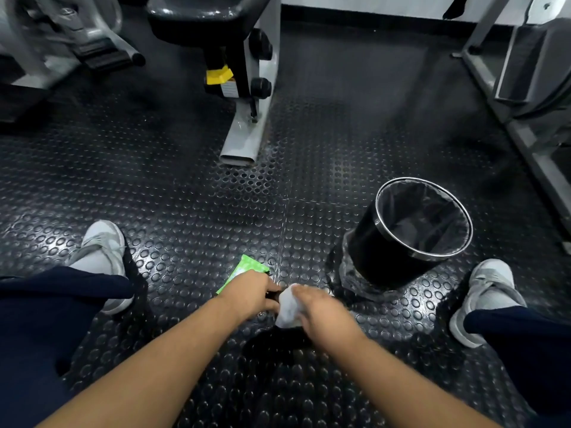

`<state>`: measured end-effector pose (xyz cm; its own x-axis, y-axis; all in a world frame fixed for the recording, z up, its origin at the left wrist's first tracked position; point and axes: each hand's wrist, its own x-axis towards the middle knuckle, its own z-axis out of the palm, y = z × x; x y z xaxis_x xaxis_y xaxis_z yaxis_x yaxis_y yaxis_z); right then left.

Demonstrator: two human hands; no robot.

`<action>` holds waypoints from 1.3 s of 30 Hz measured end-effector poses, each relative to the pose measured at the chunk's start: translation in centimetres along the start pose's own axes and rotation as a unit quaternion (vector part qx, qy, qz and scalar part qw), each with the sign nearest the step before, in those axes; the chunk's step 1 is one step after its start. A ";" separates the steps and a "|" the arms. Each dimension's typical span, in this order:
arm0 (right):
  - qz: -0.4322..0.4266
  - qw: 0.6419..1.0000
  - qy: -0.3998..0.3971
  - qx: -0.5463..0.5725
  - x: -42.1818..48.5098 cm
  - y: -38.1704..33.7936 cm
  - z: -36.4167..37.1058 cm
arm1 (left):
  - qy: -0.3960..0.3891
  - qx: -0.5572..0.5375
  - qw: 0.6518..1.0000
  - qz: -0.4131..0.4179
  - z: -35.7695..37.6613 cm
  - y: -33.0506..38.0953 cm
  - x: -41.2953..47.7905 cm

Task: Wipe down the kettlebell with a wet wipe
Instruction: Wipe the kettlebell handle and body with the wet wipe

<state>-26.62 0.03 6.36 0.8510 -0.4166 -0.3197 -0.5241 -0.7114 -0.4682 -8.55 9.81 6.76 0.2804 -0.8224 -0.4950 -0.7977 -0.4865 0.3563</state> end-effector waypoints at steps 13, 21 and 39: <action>0.061 0.937 -0.007 0.343 2.3 -0.7 -10.5 | -0.108 -0.319 0.941 0.042 -8.0 3.8 -2.9; 0.046 0.902 -0.059 0.425 2.2 -0.2 -13.9 | -0.219 -0.560 0.796 0.063 -9.8 4.1 -3.5; 0.066 0.960 -0.054 0.267 3.8 2.0 -13.8 | -0.007 -0.356 0.935 0.005 -5.9 2.1 -1.3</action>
<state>-23.97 -10.84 15.55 0.7835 -0.4016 -0.4742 -0.5926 -0.2528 -0.7648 -7.45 8.08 12.83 0.2636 -0.8263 -0.4977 -0.2422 -0.5561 0.7950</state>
